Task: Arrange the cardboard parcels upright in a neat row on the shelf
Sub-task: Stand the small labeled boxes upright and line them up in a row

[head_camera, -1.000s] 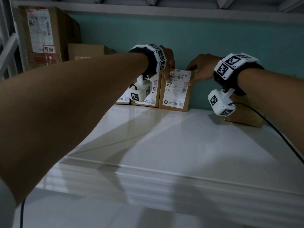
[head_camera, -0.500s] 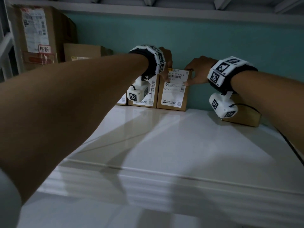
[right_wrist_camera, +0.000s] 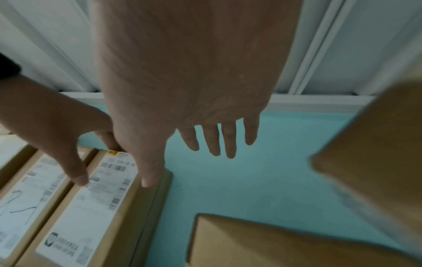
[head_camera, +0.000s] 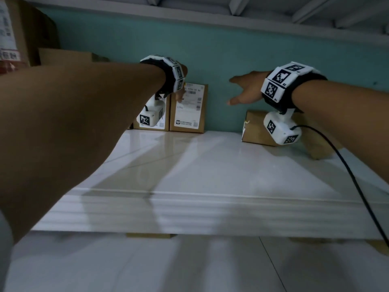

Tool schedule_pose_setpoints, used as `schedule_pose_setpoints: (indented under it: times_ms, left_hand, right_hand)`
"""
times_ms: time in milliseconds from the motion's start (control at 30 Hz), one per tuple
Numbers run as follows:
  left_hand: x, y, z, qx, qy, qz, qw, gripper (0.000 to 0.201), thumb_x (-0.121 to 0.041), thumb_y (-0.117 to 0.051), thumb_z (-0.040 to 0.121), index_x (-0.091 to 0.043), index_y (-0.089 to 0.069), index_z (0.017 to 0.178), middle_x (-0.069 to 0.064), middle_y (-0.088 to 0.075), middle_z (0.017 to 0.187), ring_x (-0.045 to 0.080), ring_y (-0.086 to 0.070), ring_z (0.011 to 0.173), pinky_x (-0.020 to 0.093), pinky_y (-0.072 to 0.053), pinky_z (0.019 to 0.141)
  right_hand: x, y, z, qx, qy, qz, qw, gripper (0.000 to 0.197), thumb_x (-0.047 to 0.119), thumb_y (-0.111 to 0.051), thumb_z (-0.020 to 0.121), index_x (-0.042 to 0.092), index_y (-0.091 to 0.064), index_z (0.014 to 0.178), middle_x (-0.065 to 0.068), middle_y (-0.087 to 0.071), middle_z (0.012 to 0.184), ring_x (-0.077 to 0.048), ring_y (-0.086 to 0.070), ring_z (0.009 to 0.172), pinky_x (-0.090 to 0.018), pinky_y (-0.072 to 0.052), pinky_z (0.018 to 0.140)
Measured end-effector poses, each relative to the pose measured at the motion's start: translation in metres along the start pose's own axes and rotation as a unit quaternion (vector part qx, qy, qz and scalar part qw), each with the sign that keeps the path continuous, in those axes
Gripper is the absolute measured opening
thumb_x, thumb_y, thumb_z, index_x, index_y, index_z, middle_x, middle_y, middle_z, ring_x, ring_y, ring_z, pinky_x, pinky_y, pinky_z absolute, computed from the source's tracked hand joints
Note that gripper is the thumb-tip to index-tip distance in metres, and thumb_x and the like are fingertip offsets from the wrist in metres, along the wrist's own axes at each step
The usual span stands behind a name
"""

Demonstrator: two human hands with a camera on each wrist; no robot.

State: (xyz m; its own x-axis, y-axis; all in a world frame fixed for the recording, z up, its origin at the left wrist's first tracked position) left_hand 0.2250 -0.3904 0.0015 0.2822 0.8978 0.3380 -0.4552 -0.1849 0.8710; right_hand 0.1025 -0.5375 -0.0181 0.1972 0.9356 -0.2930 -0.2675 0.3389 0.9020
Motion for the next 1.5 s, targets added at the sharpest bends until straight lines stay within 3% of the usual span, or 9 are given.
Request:
schedule_pose_setpoints:
  times_ms: [200, 300, 467, 767, 900, 1067, 1167, 1300, 1500]
  left_hand:
    - [-0.009, -0.002, -0.005, 0.028, 0.021, 0.005, 0.999, 0.054, -0.047, -0.074, 0.077, -0.007, -0.055, 0.107, 0.014, -0.064, 0.100, 0.029, -0.062, 0.084, 0.034, -0.049, 0.067]
    - [-0.010, 0.013, -0.002, -0.020, 0.048, 0.023, 0.998, 0.061, -0.055, -0.065, 0.080, -0.009, -0.055, 0.118, 0.014, -0.059, 0.123, 0.030, -0.060, 0.107, 0.041, -0.051, 0.084]
    - [-0.045, 0.039, 0.000, -0.083, 0.005, 0.017, 0.996, 0.110, -0.068, -0.058, 0.077, -0.020, 0.006, 0.154, 0.011, 0.013, 0.160, 0.034, 0.008, 0.147, 0.054, -0.014, 0.117]
    - [-0.210, 0.049, -0.028, 0.064, -0.114, -0.124, 0.984, 0.071, -0.055, -0.046, 0.095, -0.001, -0.040, 0.141, 0.018, -0.042, 0.145, 0.032, -0.042, 0.132, 0.038, -0.033, 0.110]
    - [-0.239, 0.036, -0.005, 0.071, -0.124, -0.091, 0.985, 0.087, -0.091, -0.051, 0.055, -0.020, -0.062, 0.105, 0.002, -0.065, 0.109, 0.022, -0.062, 0.096, 0.039, -0.049, 0.097]
    - [-0.253, 0.035, -0.032, 0.092, -0.113, -0.118, 0.982, 0.064, -0.079, -0.047, 0.075, -0.019, -0.053, 0.096, 0.003, -0.058, 0.096, 0.023, -0.056, 0.088, 0.030, -0.045, 0.080]
    - [-0.243, 0.028, -0.018, 0.078, -0.056, -0.159, 0.982, 0.091, -0.095, -0.047, 0.036, -0.020, -0.058, 0.087, 0.004, -0.067, 0.092, 0.022, -0.065, 0.082, 0.033, -0.052, 0.079]
    - [-0.233, 0.051, -0.053, 0.057, -0.034, -0.257, 0.964, 0.047, -0.060, -0.041, 0.092, -0.015, -0.048, 0.101, 0.006, -0.055, 0.085, 0.017, -0.051, 0.064, 0.029, -0.042, 0.062]
    - [-0.185, 0.073, -0.055, 0.010, 0.073, -0.471, 0.879, 0.069, -0.073, -0.042, 0.071, -0.016, -0.060, 0.104, 0.009, -0.069, 0.099, 0.024, -0.067, 0.078, 0.034, -0.051, 0.083]
  right_hand:
    - [-0.048, 0.005, -0.024, 0.003, -0.029, 0.003, 1.000, 0.083, 0.063, -0.048, 0.088, 0.021, -0.018, 0.153, -0.003, -0.020, 0.160, -0.025, -0.021, 0.146, -0.037, -0.019, 0.118]
    - [-0.065, 0.004, -0.034, 0.007, -0.037, 0.004, 0.999, 0.080, 0.064, -0.048, 0.087, 0.023, -0.024, 0.151, -0.004, -0.021, 0.159, -0.026, -0.021, 0.145, -0.038, -0.020, 0.118]
    - [-0.082, 0.003, -0.051, 0.014, -0.039, 0.003, 0.999, 0.074, 0.063, -0.049, 0.087, 0.027, -0.030, 0.149, -0.004, -0.024, 0.158, -0.027, -0.024, 0.144, -0.039, -0.022, 0.117]
    - [-0.099, -0.010, -0.075, 0.052, -0.030, 0.038, 0.997, 0.071, 0.063, -0.059, 0.081, 0.027, -0.045, 0.141, -0.002, -0.037, 0.150, -0.025, -0.039, 0.135, -0.035, -0.039, 0.103]
    - [-0.112, -0.027, -0.083, 0.068, -0.027, 0.035, 0.997, 0.076, 0.056, -0.066, 0.080, 0.024, -0.041, 0.144, -0.002, -0.034, 0.152, -0.025, -0.037, 0.137, -0.035, -0.039, 0.103]
    - [-0.130, -0.037, -0.087, 0.066, -0.023, 0.039, 0.997, 0.073, 0.052, -0.067, 0.082, 0.022, -0.042, 0.143, -0.003, -0.038, 0.150, -0.025, -0.041, 0.133, -0.035, -0.042, 0.098]
    - [-0.136, -0.038, -0.087, 0.062, -0.021, 0.039, 0.997, 0.070, 0.053, -0.062, 0.085, 0.021, -0.042, 0.143, -0.004, -0.038, 0.149, -0.026, -0.040, 0.134, -0.037, -0.041, 0.102]
    - [-0.138, -0.037, -0.089, 0.069, -0.015, 0.062, 0.996, 0.074, 0.050, -0.067, 0.082, 0.023, -0.039, 0.145, -0.003, -0.040, 0.148, -0.028, -0.046, 0.128, -0.039, -0.049, 0.098]
    - [-0.129, -0.024, -0.094, 0.074, 0.011, 0.169, 0.983, 0.106, 0.043, -0.082, 0.069, 0.028, -0.017, 0.152, -0.005, -0.039, 0.148, -0.028, -0.052, 0.121, -0.041, -0.054, 0.092]
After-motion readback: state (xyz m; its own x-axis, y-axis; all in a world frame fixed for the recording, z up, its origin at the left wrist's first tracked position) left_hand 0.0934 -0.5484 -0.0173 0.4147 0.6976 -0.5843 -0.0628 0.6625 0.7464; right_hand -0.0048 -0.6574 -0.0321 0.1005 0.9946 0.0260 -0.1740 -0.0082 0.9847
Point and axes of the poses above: each hand's wrist, its own z-axis towards the middle knuckle, its own y-axis out of the back of the hand, x = y × z, the point moved 10 cm from there along z, towards the middle knuckle
